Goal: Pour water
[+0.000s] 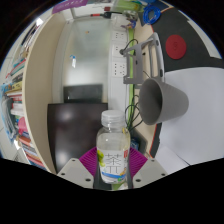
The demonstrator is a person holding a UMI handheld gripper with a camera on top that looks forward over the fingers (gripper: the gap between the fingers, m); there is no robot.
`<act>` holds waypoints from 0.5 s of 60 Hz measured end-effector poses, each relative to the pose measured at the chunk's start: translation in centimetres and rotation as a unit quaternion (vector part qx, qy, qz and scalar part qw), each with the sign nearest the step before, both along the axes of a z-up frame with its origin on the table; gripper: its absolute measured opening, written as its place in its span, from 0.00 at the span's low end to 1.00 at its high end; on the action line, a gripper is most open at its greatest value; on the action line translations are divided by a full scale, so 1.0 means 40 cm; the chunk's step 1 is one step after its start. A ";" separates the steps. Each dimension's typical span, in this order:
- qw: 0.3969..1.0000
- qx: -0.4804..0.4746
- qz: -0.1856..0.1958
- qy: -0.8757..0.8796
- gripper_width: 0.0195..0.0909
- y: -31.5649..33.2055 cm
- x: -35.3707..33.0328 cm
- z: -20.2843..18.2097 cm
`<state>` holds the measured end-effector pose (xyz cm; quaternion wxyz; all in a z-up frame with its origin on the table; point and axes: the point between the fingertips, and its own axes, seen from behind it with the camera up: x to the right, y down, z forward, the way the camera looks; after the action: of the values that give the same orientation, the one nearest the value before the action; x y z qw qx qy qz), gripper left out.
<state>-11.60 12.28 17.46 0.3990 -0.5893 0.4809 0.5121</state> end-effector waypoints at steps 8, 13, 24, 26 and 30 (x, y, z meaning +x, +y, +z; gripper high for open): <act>0.997 -0.008 -0.035 0.064 0.28 0.006 0.055 0.001; 0.992 -0.009 -0.053 0.110 0.28 0.014 0.077 -0.003; 0.989 -0.024 -0.051 0.136 0.28 0.013 0.078 -0.018; 0.989 -0.023 -0.054 0.137 0.28 0.010 0.083 -0.014; 0.990 -0.025 -0.051 0.129 0.28 0.012 0.086 -0.010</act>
<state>-8.16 12.75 17.06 0.3447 -0.5026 0.5704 0.5506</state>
